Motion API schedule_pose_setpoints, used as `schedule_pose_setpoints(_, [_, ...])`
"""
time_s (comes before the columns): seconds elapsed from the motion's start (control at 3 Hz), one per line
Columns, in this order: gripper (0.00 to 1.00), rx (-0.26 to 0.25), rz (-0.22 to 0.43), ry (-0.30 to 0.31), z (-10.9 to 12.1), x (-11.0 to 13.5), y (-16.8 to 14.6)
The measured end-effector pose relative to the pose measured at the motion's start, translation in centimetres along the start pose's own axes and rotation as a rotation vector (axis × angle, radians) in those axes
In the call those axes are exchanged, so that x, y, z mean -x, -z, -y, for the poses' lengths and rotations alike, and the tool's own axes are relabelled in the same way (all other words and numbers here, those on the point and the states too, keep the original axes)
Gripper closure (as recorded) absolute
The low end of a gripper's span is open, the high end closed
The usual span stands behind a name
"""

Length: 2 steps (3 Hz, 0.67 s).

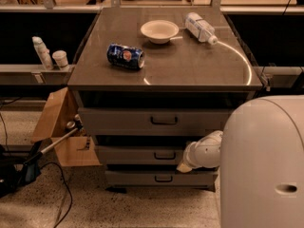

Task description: Open middle drawer

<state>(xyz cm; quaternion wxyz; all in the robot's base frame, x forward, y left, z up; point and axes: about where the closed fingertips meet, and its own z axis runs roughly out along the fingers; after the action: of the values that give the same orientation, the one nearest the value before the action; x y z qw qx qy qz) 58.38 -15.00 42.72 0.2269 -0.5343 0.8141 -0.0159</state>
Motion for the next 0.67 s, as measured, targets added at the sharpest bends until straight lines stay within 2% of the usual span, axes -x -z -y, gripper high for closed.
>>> schedule_pose_setpoints(0.67, [0.86,0.0,0.0,0.0,0.0,0.0,0.0])
